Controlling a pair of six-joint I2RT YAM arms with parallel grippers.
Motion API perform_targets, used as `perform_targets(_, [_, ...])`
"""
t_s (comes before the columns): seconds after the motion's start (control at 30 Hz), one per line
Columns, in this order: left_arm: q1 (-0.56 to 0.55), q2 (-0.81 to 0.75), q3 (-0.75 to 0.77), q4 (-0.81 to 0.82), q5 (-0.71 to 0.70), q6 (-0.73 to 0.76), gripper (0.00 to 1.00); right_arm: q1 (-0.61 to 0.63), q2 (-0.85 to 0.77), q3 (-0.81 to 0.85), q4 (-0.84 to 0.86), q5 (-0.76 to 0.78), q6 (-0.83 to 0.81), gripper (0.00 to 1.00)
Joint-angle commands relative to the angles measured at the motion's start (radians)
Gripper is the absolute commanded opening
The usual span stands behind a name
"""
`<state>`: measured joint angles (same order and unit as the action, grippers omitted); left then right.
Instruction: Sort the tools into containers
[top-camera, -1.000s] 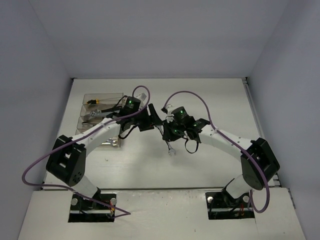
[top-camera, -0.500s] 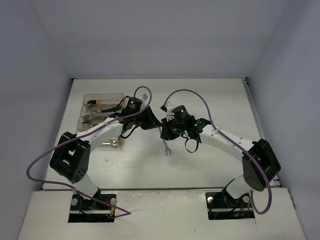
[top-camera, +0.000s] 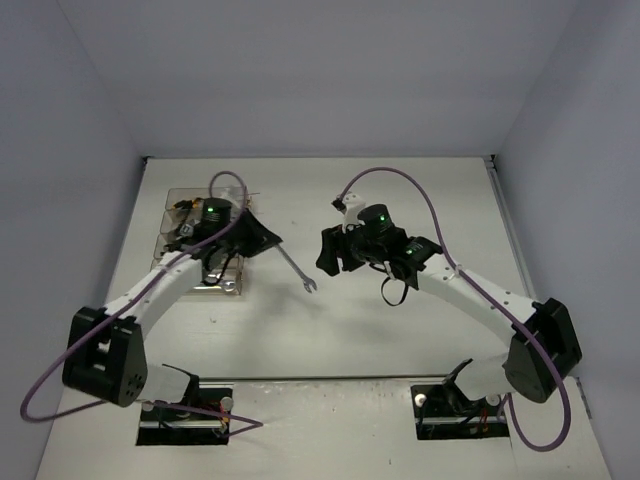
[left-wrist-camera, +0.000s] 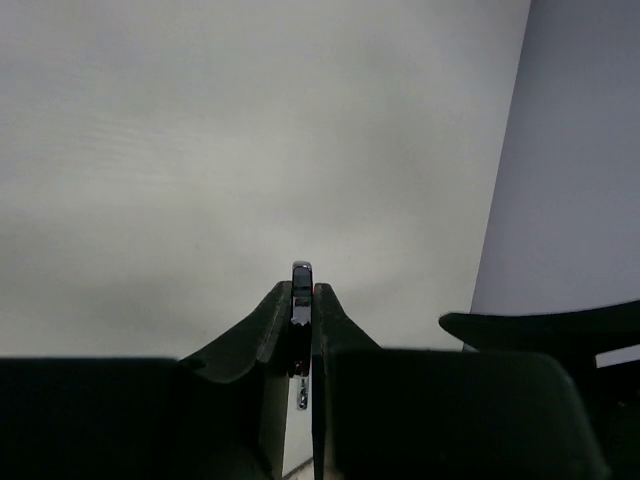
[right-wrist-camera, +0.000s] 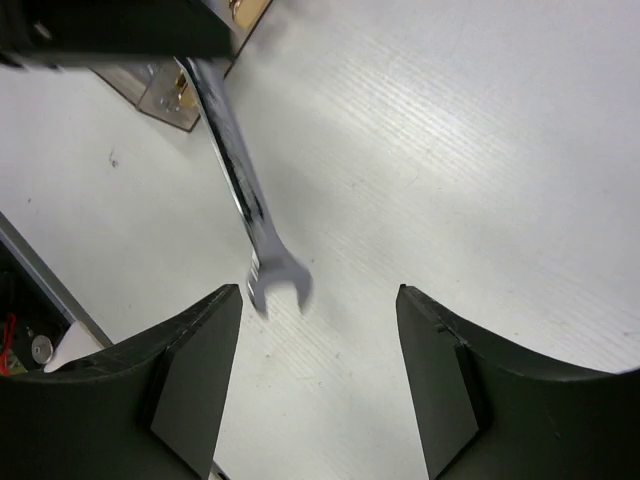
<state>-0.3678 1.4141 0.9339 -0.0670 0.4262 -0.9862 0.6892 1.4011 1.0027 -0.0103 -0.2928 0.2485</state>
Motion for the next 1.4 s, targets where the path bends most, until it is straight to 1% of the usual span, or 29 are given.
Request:
perform_targets(0.0, [0.223,-0.191,-0.026,-0.049,-0.005,-0.004,0.0,-0.051,-0.09,0.017,0.054,0.015,-0.006,0.61])
perform_targets(0.1, [0.346,-0.253,-0.065,-0.092,0.013,0.011,0.0,-0.076,-0.107,0.001,0.055,0.001,-0.005,0.61])
perform_targets(0.17, [0.467,-0.29,-0.099,-0.119,0.018,0.013,0.0,-0.087,-0.112,-0.01,0.055,-0.008,-0.005,0.61])
perform_targets(0.3, [0.6,-0.297,-0.119,-0.135,0.025,0.012,0.0,-0.096,-0.116,-0.031,0.053,-0.013,0.005,0.61])
perform_targets(0.4, [0.648,-0.287,-0.112,-0.14,0.02,0.024,0.0,-0.102,-0.123,-0.042,0.05,-0.022,0.0,0.61])
perform_targets(0.57, [0.785,-0.256,-0.116,-0.136,0.047,0.045,0.0,-0.129,-0.153,-0.089,0.047,-0.032,-0.002,0.61])
perform_targets(0.63, [0.815,-0.237,-0.117,-0.137,0.052,0.079,0.0,-0.136,-0.165,-0.105,0.048,-0.031,-0.006,0.61])
perform_targets(0.87, [0.842,-0.213,-0.162,-0.108,0.01,0.095,0.0,-0.152,-0.184,-0.125,0.047,-0.044,-0.013,0.62])
perform_targets(0.97, [0.842,-0.188,-0.178,-0.107,0.011,0.105,0.13,-0.156,-0.19,-0.131,0.047,-0.042,-0.017,0.62])
perform_targets(1.13, [0.842,-0.183,-0.18,-0.153,-0.011,0.134,0.42,-0.162,-0.193,-0.129,0.047,-0.042,-0.016,0.63])
perform_targets(1.17, [0.841,-0.182,-0.172,-0.18,-0.018,0.15,0.46,-0.161,-0.196,-0.128,0.047,-0.04,-0.015,0.63])
perform_targets(1.23, [0.841,-0.186,-0.152,-0.231,-0.031,0.18,0.5,-0.162,-0.202,-0.128,0.045,-0.039,-0.014,0.63])
perform_targets(1.3, [0.842,-0.192,-0.125,-0.261,-0.047,0.193,0.51,-0.165,-0.206,-0.126,0.043,-0.037,-0.014,0.63])
perform_targets(1.37, [0.84,-0.215,-0.072,-0.358,-0.074,0.24,0.53,-0.166,-0.219,-0.121,0.037,-0.024,-0.012,0.63])
